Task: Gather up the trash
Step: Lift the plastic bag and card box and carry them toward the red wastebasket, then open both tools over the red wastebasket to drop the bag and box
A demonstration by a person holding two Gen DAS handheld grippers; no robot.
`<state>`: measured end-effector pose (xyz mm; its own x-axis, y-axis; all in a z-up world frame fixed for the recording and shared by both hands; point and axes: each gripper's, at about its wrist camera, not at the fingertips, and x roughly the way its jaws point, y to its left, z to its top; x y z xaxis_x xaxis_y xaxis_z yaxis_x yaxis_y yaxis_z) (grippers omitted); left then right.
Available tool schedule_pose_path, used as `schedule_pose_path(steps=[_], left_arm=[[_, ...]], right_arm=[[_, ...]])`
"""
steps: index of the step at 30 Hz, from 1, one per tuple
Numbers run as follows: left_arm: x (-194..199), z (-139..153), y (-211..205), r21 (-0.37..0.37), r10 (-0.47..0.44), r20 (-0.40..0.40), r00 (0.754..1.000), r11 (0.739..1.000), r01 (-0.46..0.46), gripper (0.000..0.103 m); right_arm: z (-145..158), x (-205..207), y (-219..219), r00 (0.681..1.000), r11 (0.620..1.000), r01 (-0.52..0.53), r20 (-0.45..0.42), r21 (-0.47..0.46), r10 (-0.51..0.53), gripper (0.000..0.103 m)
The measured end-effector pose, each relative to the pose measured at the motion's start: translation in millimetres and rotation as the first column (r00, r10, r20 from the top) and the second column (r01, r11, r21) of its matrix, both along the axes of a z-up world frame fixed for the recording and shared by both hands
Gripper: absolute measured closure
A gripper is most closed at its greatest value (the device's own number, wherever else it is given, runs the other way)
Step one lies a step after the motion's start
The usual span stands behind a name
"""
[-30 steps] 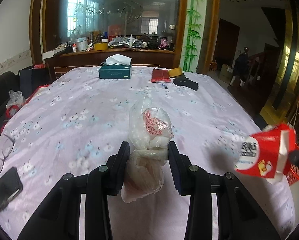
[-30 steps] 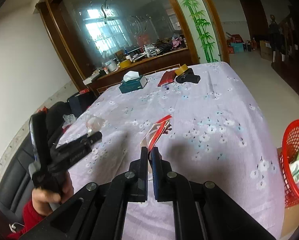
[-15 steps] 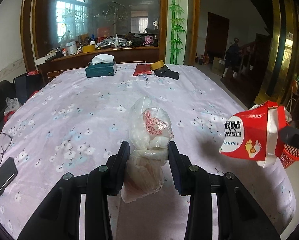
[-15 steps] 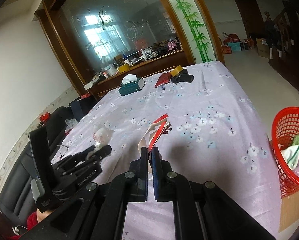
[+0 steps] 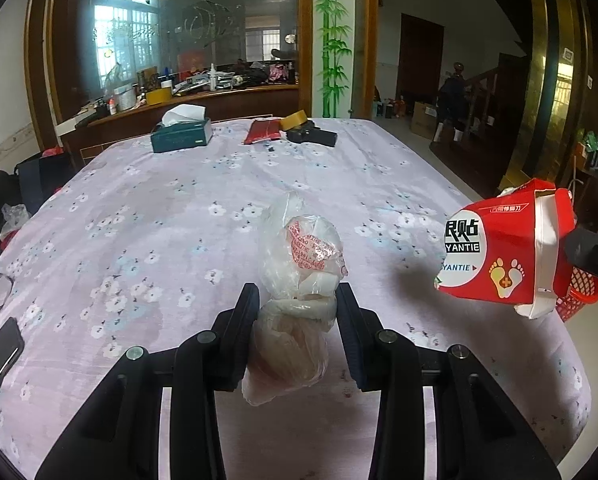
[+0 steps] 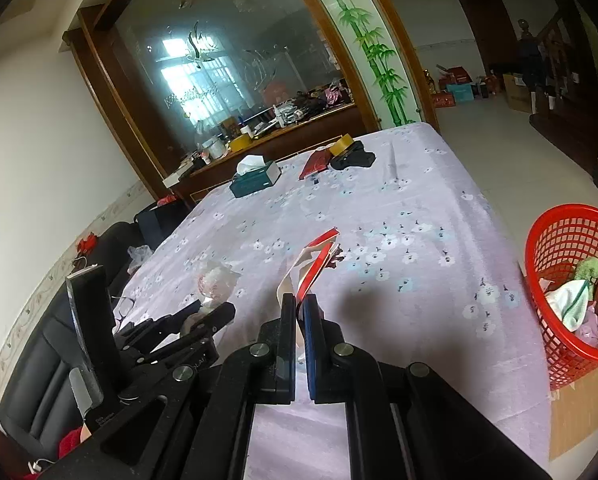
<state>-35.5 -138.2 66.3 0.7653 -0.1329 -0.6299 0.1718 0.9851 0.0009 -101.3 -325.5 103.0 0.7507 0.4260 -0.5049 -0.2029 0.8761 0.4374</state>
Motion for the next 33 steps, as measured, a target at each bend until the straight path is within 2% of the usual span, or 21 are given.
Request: schedule_pose_path(steps=[11, 18, 25, 33], left_arm=[[-2, 8, -34, -0.038, -0.098, -0.022, 0.995, 0.995, 0.097, 0.065], [-4, 22, -76, -0.047, -0.179, -0.020, 0.984, 0.983, 0.178, 0.065], [-3, 36, -147, -0.078, -0.323, -0.033, 0.946, 0.944, 0.320, 0.065], [6, 43, -240, -0.137, -0.460, -0.062, 0.886, 0.883, 0.449, 0.065]], right_arm=[[5, -15, -33, 0.997, 0.997, 0.070, 0.017, 0.022, -0.070, 0.098], [14, -29, -73, 0.987, 0.987, 0.152, 0.052, 0.054, -0.154, 0.098], [21, -52, -146, 0.944, 0.945, 0.310, 0.083, 0.101, -0.318, 0.098], [21, -76, -217, 0.882, 0.884, 0.454, 0.084, 0.111, -0.463, 0.098]])
